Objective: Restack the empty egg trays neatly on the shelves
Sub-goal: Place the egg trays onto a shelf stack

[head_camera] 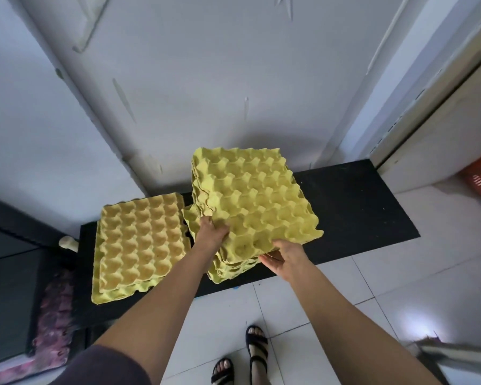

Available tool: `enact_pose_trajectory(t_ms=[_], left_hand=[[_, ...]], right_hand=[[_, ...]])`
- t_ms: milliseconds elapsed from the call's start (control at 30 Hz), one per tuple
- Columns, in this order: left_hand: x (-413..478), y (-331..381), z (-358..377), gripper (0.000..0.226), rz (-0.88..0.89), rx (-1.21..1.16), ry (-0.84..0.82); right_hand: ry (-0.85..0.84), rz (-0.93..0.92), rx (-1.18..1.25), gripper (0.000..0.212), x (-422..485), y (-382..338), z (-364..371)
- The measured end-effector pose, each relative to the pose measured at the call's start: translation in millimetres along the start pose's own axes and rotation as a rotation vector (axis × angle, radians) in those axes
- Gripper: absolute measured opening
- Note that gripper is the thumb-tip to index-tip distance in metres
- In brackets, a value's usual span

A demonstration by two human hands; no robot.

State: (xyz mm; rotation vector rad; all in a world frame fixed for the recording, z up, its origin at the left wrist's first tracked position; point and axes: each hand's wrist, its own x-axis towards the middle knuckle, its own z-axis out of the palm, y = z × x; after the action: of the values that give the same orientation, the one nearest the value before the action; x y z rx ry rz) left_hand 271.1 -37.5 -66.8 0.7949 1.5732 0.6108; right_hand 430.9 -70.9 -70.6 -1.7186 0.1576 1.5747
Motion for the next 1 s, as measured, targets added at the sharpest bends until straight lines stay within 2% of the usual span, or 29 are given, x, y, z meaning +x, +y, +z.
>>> enact_pose_trajectory(t_ms=[100, 267, 400, 567, 700, 1000], left_hand=[[-3.7, -18.0, -6.5, 0.049, 0.037, 0.001, 0.004], [-1.6, -48.0, -5.2, 0.045, -0.144, -0.115, 0.034], [0.2, -53.0, -3.1, 0.037, -0.196, -0.259, 0.071], [8.1, -68.0, -6.6, 0.043, -0.142, -0.047, -0.052], [12.7, -63.0, -1.1, 0.026, -0.121, -0.076, -0.025], [16.3, -51.0, 6.6, 0.031, -0.202, -0.021, 0.021]], right_hand=[[0.01, -0.055, -0.061, 0.031, -0.3, -3.2, 2.7], [0.02, -0.109, -0.089, 0.026, -1.3, -3.0, 11.2], [0.047, -0.122, -0.08, 0.028, 1.5, -0.9, 8.3], [0.037, -0.136, -0.091, 0.026, 3.9, -1.4, 9.4], [0.021, -0.141, -0.015, 0.029, 0.1, -5.8, 12.3], [-0.009, -0.232, 0.126, 0.036, -20.9, -22.3, 12.8]])
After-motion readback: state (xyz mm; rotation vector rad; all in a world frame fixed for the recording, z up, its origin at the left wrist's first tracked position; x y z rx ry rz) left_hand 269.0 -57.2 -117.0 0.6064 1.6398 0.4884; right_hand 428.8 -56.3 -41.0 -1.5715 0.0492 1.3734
